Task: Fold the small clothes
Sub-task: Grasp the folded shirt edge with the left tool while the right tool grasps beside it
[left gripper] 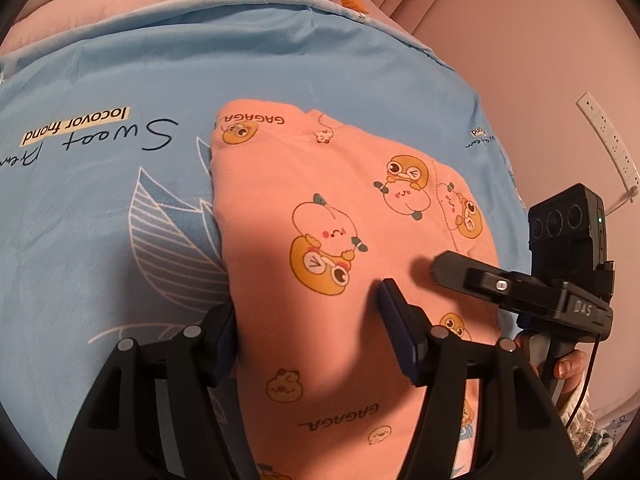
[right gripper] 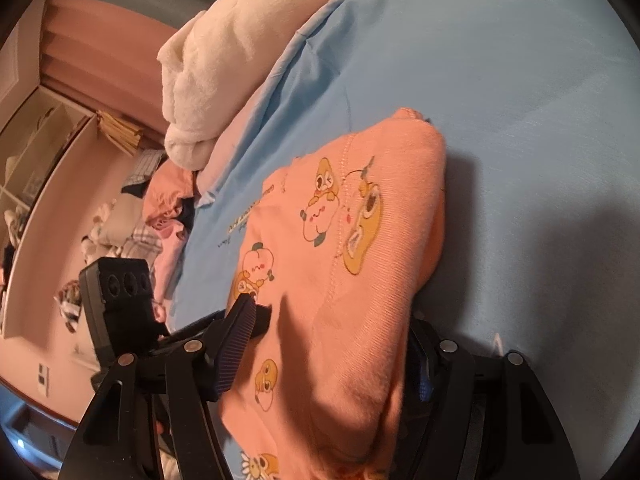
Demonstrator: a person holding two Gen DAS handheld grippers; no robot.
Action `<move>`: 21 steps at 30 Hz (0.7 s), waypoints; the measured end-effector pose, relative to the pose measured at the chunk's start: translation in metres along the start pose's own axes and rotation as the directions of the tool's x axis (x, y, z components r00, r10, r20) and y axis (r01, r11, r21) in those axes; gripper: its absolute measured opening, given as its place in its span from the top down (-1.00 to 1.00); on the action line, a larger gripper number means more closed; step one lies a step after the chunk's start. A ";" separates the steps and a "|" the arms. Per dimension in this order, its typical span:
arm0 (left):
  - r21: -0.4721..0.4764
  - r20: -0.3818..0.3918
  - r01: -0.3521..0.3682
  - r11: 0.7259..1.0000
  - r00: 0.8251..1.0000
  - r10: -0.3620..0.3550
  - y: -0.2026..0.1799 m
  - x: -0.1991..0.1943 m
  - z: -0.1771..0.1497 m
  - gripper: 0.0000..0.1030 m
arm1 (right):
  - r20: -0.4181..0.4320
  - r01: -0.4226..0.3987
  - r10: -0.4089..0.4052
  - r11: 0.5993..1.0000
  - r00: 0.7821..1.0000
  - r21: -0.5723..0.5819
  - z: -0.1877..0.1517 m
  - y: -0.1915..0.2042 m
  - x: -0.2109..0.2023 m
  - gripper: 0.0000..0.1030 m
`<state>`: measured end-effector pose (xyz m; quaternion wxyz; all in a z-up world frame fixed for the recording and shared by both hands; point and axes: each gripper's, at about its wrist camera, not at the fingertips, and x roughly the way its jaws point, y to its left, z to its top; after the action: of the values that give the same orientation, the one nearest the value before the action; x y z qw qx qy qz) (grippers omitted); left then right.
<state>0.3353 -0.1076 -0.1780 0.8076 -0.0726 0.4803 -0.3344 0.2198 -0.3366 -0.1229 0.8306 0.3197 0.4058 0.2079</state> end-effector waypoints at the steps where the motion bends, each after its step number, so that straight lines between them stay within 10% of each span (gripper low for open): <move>1: 0.002 0.000 0.000 1.000 1.000 0.000 -0.001 0.001 0.001 -0.22 | 0.001 0.005 -0.005 1.000 1.000 0.000 0.000 0.000 0.001 -0.21; 21: 0.028 0.037 -0.097 0.995 0.995 0.096 -0.020 -0.009 0.001 0.46 | 0.064 0.143 -0.137 0.985 0.988 -0.092 -0.008 0.025 -0.003 0.46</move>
<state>0.3238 -0.1176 -0.1623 0.8323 -0.0431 0.4637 -0.3007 0.2094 -0.3183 -0.1074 0.8688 0.2559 0.3930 0.1590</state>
